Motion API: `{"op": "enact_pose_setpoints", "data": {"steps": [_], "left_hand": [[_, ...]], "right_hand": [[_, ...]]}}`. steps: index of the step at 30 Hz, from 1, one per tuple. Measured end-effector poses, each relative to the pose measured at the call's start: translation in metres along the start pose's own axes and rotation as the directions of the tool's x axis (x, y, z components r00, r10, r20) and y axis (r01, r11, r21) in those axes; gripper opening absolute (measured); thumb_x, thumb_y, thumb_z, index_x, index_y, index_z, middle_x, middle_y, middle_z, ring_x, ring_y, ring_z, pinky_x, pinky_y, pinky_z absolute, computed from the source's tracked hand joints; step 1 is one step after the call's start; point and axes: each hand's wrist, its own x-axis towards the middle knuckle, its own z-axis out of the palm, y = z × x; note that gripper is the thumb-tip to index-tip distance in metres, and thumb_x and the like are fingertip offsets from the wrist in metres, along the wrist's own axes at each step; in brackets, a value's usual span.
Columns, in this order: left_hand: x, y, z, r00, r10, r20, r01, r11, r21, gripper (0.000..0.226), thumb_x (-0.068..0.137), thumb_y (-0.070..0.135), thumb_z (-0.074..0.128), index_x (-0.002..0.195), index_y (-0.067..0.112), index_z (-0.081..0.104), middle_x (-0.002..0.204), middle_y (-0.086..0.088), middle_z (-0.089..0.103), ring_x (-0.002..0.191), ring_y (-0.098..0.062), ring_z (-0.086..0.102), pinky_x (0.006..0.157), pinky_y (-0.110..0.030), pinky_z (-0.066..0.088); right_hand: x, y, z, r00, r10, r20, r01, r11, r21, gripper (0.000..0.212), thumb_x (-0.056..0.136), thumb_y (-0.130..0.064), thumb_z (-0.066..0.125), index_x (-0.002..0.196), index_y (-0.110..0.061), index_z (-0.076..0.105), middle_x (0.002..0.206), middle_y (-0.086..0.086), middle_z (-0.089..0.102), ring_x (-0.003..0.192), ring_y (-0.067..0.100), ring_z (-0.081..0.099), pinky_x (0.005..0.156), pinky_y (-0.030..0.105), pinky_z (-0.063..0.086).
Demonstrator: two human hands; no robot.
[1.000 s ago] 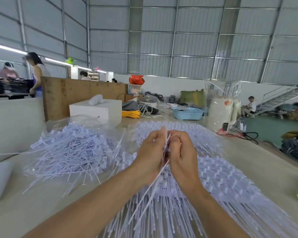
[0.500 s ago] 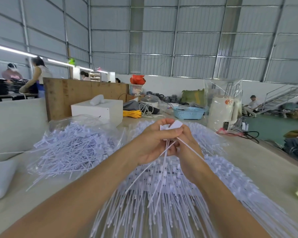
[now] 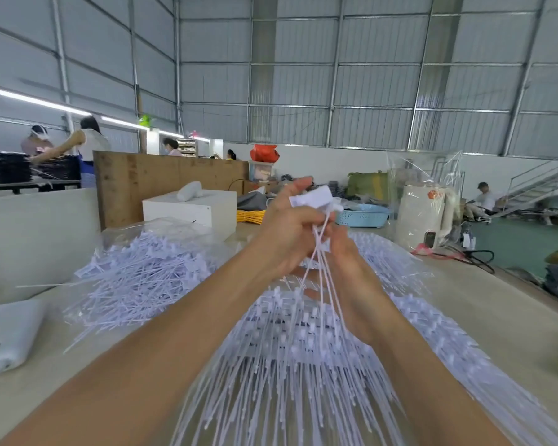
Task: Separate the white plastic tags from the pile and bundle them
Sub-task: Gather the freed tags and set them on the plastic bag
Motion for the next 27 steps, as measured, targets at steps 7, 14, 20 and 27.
{"op": "enact_pose_setpoints", "data": {"steps": [7, 14, 20, 27], "left_hand": [[-0.003, -0.003, -0.002, 0.990, 0.035, -0.135, -0.028, 0.998, 0.050, 0.027, 0.088, -0.016, 0.044, 0.111, -0.004, 0.052, 0.078, -0.014, 0.060, 0.064, -0.018, 0.060, 0.053, -0.020, 0.047], [-0.029, -0.025, -0.025, 0.995, -0.013, -0.101, 0.076, 0.759, 0.647, 0.027, 0.099, 0.020, 0.047, 0.082, 0.004, 0.061, 0.078, -0.017, 0.068, 0.058, -0.030, 0.060, 0.044, -0.029, 0.046], [-0.038, -0.020, -0.046, 0.989, 0.024, -0.143, 0.080, 0.735, 0.673, 0.035, 0.101, 0.014, 0.037, 0.074, 0.019, 0.060, 0.098, -0.018, 0.070, 0.082, -0.028, 0.065, 0.070, -0.032, 0.049], [-0.069, -0.029, -0.061, 0.987, 0.054, -0.149, 0.058, 0.749, 0.660, 0.031, 0.100, 0.033, 0.044, 0.078, 0.012, 0.051, 0.064, -0.005, 0.056, 0.048, -0.022, 0.053, 0.036, -0.023, 0.040]], "right_hand": [[-0.004, 0.009, 0.018, 0.995, -0.103, -0.014, 0.100, 0.983, -0.152, 0.038, 0.102, -0.027, 0.037, 0.073, -0.008, 0.052, 0.045, -0.006, 0.041, 0.038, 0.008, 0.033, 0.051, 0.028, 0.044], [-0.002, 0.017, 0.029, 0.967, -0.180, -0.181, 0.129, 0.956, -0.262, 0.040, 0.104, -0.021, 0.027, 0.068, -0.015, 0.044, 0.037, -0.011, 0.036, 0.036, 0.004, 0.032, 0.044, 0.026, 0.037], [-0.007, 0.024, 0.045, 0.988, -0.143, -0.054, 0.115, 0.930, -0.350, 0.025, 0.103, -0.013, 0.027, 0.097, -0.021, 0.050, 0.038, -0.013, 0.039, 0.037, 0.004, 0.036, 0.047, 0.034, 0.045], [-0.011, 0.033, 0.071, 0.998, -0.060, -0.037, 0.043, 0.936, -0.349, 0.033, 0.102, -0.013, 0.030, 0.079, -0.009, 0.052, 0.049, 0.004, 0.051, 0.033, 0.007, 0.049, 0.041, 0.023, 0.045]]}}
